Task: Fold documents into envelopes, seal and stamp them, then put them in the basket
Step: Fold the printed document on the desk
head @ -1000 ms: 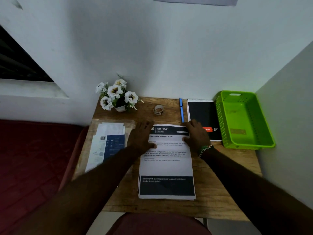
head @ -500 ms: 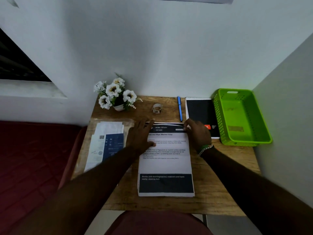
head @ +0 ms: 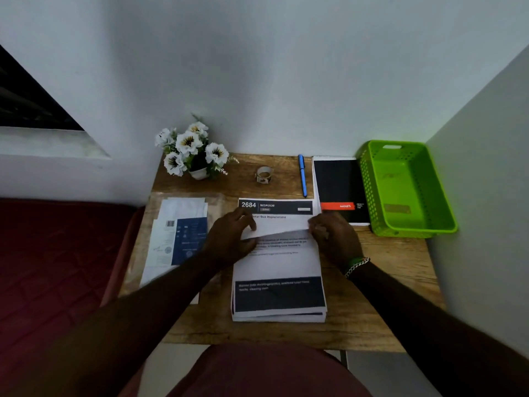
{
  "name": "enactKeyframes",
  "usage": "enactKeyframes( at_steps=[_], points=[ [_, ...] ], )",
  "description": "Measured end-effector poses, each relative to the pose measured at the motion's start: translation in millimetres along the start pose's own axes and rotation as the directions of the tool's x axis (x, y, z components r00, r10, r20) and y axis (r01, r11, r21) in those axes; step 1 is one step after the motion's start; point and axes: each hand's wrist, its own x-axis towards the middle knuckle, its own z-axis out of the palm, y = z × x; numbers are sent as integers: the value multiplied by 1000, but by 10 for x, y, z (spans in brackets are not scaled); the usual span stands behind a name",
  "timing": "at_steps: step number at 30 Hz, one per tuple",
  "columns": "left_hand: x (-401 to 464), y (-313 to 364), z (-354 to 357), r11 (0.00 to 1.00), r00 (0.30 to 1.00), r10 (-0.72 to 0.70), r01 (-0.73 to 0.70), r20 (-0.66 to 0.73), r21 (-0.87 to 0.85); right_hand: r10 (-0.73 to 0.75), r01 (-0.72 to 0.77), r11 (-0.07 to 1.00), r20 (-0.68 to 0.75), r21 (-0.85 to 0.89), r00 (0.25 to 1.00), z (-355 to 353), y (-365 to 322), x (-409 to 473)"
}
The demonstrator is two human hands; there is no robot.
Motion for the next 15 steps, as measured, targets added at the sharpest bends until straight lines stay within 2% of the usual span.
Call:
enactKeyframes(
  at_steps=[3,7,11,15],
  points=[
    [-100,8,51,999,999,-34,35,28,-28,-73,85,993,129,-87,989,43,-10,-94],
    [-58,95,89,990,990,-131,128,45,63,-52,105,978,276,-181,960,83,3,-115],
    [55,248,35,956,952,-260,231,160,178,-29,75,974,212,-214,977,60,-99,-33],
    [135,311,-16,952,946,-278,247,168,182,-3,25,977,106,-212,994,138,-239,143]
  ],
)
